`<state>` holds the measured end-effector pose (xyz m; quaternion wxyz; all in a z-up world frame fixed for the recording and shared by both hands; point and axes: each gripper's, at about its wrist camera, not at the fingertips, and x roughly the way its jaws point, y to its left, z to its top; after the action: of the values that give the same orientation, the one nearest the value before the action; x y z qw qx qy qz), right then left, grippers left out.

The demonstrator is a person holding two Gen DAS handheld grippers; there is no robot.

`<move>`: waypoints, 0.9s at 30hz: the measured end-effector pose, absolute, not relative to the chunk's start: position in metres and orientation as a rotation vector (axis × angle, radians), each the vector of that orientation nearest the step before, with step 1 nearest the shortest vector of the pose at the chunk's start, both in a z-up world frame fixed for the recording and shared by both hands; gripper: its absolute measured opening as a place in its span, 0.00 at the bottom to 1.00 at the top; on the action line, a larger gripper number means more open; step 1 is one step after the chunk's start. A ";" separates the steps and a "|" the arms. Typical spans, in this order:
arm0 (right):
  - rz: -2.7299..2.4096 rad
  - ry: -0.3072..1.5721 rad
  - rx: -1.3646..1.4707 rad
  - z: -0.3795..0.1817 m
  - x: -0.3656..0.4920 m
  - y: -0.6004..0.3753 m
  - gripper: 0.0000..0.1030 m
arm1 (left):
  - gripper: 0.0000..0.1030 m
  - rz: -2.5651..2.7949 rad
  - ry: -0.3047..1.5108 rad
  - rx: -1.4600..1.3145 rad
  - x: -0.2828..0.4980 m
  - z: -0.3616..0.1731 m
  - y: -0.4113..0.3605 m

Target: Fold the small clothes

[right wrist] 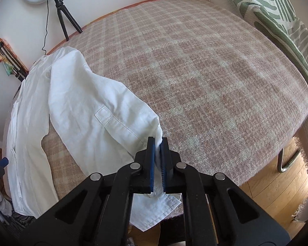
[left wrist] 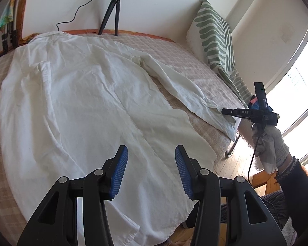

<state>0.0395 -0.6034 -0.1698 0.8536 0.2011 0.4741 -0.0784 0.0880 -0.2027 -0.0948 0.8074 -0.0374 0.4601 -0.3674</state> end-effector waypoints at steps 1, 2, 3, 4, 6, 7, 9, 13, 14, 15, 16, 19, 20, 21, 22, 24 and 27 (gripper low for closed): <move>-0.156 0.976 0.445 -0.164 0.037 -0.602 0.05 | 0.45 -0.785 0.983 -0.080 0.087 -0.095 -0.202; -0.140 0.950 0.461 -0.157 0.037 -0.598 0.05 | 0.45 -0.783 0.982 -0.081 0.087 -0.096 -0.202; -0.118 0.924 0.470 -0.149 0.036 -0.592 0.05 | 0.45 -0.782 0.983 -0.084 0.086 -0.097 -0.201; -0.088 0.900 0.470 -0.140 0.034 -0.584 0.05 | 0.45 -0.780 0.983 -0.086 0.087 -0.097 -0.200; -0.020 0.856 0.457 -0.122 0.033 -0.562 0.05 | 0.45 -0.768 0.984 -0.090 0.088 -0.097 -0.198; 0.020 0.840 0.448 -0.115 0.033 -0.550 0.05 | 0.45 -0.763 0.983 -0.095 0.089 -0.097 -0.197; 0.087 0.821 0.418 -0.104 0.032 -0.522 0.05 | 0.45 -0.754 0.981 -0.109 0.091 -0.097 -0.194; 0.261 0.828 0.386 -0.098 0.034 -0.461 0.05 | 0.45 -0.736 0.970 -0.133 0.094 -0.096 -0.186; 0.309 0.832 0.367 -0.099 0.033 -0.445 0.05 | 0.45 -0.730 0.968 -0.138 0.094 -0.096 -0.184; 0.350 0.839 0.346 -0.100 0.033 -0.429 0.05 | 0.45 -0.725 0.967 -0.144 0.095 -0.096 -0.181; 0.395 0.851 0.326 -0.103 0.032 -0.413 0.05 | 0.45 -0.719 0.967 -0.152 0.096 -0.096 -0.179; 0.500 0.919 0.253 -0.119 0.031 -0.374 0.05 | 0.45 -0.706 0.974 -0.185 0.098 -0.099 -0.170; 0.535 0.948 0.225 -0.126 0.031 -0.364 0.05 | 0.45 -0.702 0.978 -0.199 0.099 -0.100 -0.168; 0.576 0.984 0.203 -0.133 0.031 -0.356 0.06 | 0.45 -0.702 0.984 -0.216 0.099 -0.102 -0.166; 0.598 1.014 0.182 -0.139 0.031 -0.350 0.07 | 0.45 -0.706 0.990 -0.236 0.099 -0.104 -0.165; 0.613 1.054 0.145 -0.144 0.032 -0.344 0.17 | 0.45 -0.722 1.001 -0.275 0.098 -0.108 -0.164; 0.649 1.022 0.148 -0.130 0.032 -0.354 0.28 | 0.45 -0.750 1.016 -0.308 0.094 -0.113 -0.170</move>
<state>0.0316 -0.3535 -0.1301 0.8198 0.0697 0.4797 0.3048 0.0944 -0.1700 -0.1133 0.7963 -0.1433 0.4729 -0.3490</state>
